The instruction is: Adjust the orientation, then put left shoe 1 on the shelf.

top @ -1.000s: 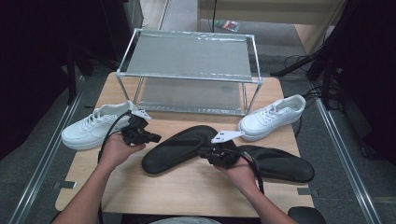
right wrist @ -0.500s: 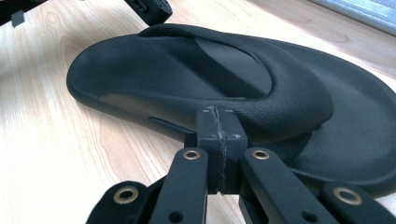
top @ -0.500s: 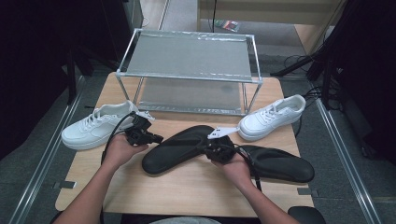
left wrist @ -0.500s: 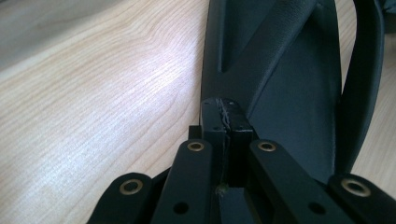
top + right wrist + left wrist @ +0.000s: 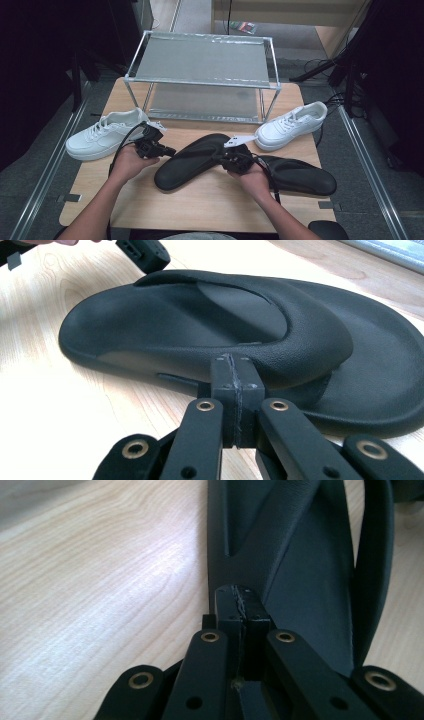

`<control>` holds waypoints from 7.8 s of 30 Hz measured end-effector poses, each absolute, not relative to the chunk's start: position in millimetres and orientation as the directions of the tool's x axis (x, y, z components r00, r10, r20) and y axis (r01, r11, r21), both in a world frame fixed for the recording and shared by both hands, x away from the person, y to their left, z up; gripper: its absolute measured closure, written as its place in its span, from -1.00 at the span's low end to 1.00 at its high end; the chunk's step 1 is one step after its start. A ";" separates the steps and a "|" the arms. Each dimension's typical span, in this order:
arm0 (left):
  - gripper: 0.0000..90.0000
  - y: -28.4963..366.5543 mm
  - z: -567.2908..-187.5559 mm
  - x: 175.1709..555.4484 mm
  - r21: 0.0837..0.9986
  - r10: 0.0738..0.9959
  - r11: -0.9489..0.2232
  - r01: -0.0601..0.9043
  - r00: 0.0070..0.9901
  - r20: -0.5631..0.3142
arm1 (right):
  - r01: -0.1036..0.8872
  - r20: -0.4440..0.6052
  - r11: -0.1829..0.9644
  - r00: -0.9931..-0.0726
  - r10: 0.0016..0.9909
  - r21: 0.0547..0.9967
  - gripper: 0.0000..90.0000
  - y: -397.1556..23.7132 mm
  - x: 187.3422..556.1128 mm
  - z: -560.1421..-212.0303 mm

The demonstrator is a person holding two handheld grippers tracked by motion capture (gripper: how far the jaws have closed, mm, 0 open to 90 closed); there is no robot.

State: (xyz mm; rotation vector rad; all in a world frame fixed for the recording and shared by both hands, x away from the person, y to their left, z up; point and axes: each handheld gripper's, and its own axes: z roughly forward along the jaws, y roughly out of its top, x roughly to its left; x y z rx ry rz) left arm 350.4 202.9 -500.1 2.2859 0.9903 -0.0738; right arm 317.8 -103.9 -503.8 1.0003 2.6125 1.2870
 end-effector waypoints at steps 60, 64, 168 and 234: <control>0.73 143.9 -494.3 303.8 0.610 0.427 -0.544 0.576 0.816 -0.390 | 0.551 0.201 0.348 -0.706 0.679 0.759 0.79 -107.1 348.2 -491.9; 0.48 152.6 -487.1 305.2 0.639 0.443 -0.513 0.573 0.815 -0.374 | 0.531 0.192 0.345 -0.716 0.671 0.774 0.50 -109.4 342.1 -486.5; -0.15 193.5 -460.9 343.2 0.710 0.548 -0.430 0.557 0.786 -0.285 | 0.633 0.158 0.236 -0.502 0.850 0.737 0.87 -83.5 407.6 -486.4; 0.98 184.2 -396.6 409.9 0.713 0.570 -0.451 0.538 0.788 -0.234 | 0.552 0.215 0.303 -0.685 0.696 0.777 0.58 -111.1 330.2 -497.0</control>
